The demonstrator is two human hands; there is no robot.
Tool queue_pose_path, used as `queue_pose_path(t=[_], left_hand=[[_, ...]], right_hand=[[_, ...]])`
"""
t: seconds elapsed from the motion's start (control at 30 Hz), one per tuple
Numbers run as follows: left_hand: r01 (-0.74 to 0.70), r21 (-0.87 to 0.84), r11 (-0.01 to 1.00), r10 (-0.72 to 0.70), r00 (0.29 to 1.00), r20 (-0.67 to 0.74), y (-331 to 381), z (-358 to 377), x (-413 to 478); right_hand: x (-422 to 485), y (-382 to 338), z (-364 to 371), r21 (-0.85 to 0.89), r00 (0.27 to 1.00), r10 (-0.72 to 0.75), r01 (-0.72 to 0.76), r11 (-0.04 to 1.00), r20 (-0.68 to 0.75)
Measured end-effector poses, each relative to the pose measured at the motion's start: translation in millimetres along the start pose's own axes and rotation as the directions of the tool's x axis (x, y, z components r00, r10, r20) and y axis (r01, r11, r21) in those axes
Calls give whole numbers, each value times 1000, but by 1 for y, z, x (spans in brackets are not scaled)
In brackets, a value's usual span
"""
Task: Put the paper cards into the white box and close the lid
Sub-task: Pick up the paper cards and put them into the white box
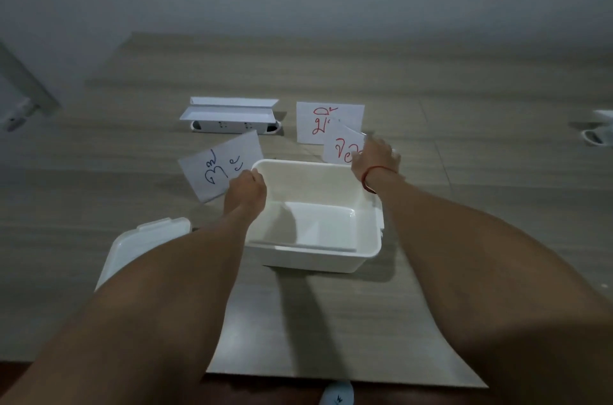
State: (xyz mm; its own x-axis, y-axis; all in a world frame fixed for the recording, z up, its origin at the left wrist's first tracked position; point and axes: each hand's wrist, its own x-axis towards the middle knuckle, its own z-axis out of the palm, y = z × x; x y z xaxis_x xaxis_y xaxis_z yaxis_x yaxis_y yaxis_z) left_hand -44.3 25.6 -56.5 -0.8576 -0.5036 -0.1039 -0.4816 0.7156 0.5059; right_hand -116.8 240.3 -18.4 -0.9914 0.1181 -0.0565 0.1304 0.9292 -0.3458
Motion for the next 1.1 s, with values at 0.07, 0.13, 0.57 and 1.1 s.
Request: queue_pose_path(t=[0.07, 0.13, 0.57, 1.1], left_hand=[[-12, 5, 1000, 12, 1000, -7, 6, 2, 8], [-13, 7, 1000, 13, 1000, -8, 10, 5, 16], [-3, -72, 997, 3, 1000, 7, 16, 7, 28], [87, -135, 987, -46, 959, 280, 14, -15, 16]], right_hand=[[19, -1, 4, 6, 1000, 3, -3, 1000, -28], [37, 1, 7, 36, 998, 51, -50, 998, -30], [61, -6, 18, 125, 995, 66, -57, 991, -74], [-1, -48, -65, 56, 944, -223, 243, 968, -245]])
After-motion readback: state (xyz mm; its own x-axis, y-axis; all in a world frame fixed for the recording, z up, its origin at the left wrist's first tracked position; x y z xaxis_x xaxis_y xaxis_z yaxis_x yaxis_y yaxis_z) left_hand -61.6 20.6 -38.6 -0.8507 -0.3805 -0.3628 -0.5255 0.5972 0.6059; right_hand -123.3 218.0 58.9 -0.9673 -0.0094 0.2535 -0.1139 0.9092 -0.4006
